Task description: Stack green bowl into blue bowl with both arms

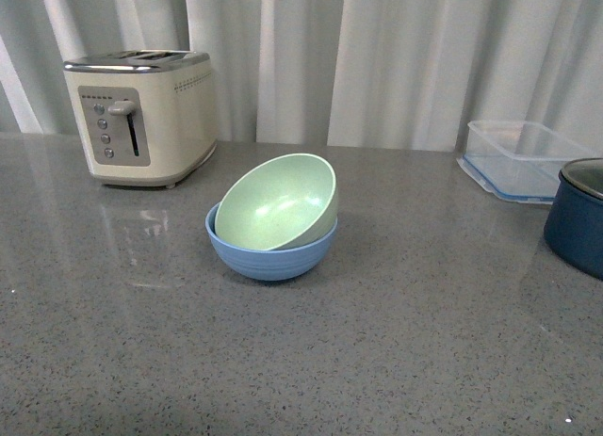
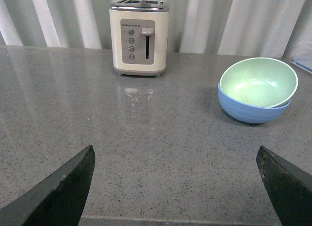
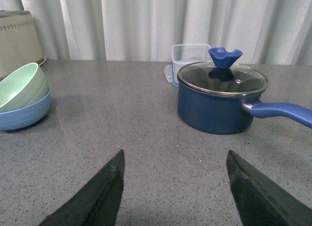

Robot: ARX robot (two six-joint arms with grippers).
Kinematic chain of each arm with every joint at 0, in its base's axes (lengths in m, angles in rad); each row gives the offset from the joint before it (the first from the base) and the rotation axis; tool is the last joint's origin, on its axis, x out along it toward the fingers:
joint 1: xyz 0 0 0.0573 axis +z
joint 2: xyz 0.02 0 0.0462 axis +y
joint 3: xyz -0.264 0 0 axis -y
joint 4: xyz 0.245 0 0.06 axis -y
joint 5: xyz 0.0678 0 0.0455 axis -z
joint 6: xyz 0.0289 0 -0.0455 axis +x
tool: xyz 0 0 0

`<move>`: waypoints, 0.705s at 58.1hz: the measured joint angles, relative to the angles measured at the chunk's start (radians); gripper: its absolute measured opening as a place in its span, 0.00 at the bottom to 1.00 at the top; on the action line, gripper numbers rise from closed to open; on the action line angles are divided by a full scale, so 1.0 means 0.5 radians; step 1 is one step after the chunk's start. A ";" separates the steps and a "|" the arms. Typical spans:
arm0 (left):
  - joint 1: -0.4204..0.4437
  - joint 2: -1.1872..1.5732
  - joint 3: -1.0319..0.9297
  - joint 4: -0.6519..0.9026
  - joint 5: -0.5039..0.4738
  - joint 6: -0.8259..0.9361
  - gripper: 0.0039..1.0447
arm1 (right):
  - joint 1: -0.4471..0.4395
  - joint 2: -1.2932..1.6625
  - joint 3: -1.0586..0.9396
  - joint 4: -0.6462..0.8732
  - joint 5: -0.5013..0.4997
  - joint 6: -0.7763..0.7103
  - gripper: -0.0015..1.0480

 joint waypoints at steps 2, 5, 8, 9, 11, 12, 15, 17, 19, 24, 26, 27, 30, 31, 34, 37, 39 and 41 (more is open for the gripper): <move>0.000 0.000 0.000 0.000 0.000 -0.001 0.94 | 0.000 0.000 0.000 0.000 0.000 -0.001 0.69; 0.000 0.000 0.000 0.000 0.000 0.000 0.94 | 0.000 0.000 0.000 0.000 0.000 -0.001 0.79; 0.000 0.000 0.000 0.000 0.001 0.000 0.94 | 0.000 0.000 0.000 0.000 0.000 -0.001 0.88; 0.000 0.000 0.000 0.000 0.001 0.000 0.94 | 0.000 0.000 0.000 0.000 0.000 0.000 0.91; 0.000 0.000 0.000 0.000 0.001 0.000 0.94 | 0.000 0.000 0.000 0.000 0.000 0.002 0.92; 0.000 0.000 0.000 0.000 0.000 0.000 0.94 | 0.000 0.000 0.000 0.000 0.000 0.002 0.92; 0.000 0.000 0.000 0.000 0.000 0.000 0.94 | 0.000 0.000 0.000 0.000 0.000 0.001 0.90; 0.000 0.000 0.000 0.000 0.001 -0.001 0.94 | 0.000 0.000 0.000 0.000 0.000 0.001 0.90; 0.000 0.000 0.000 0.000 0.000 0.000 0.94 | 0.000 0.000 0.000 0.000 0.000 0.001 0.90; 0.000 0.000 0.000 0.000 0.001 0.000 0.94 | 0.000 0.000 0.000 0.000 0.000 0.001 0.90; 0.000 0.000 0.000 0.000 0.001 0.000 0.94 | 0.000 0.000 0.000 0.000 0.000 0.001 0.90; 0.000 0.000 0.000 0.000 0.001 0.000 0.94 | 0.000 0.000 0.000 0.000 0.000 0.001 0.90; 0.000 0.000 0.000 0.000 0.001 -0.001 0.94 | 0.000 0.000 0.000 0.000 0.000 0.001 0.90; 0.000 0.000 0.000 0.000 0.001 -0.001 0.94 | 0.000 0.000 0.000 0.000 0.000 0.001 0.90; 0.000 0.000 0.000 0.000 0.000 0.000 0.94 | 0.000 0.000 0.000 0.000 0.000 0.000 0.90; 0.000 0.000 0.000 0.000 0.000 0.000 0.94 | 0.000 0.000 0.000 0.000 0.000 0.001 0.90; 0.000 0.000 0.000 0.000 0.000 0.000 0.94 | 0.000 0.000 0.000 0.000 0.000 0.001 0.90; 0.000 0.000 0.000 0.000 0.001 -0.001 0.94 | 0.000 0.000 0.000 0.000 0.000 0.001 0.90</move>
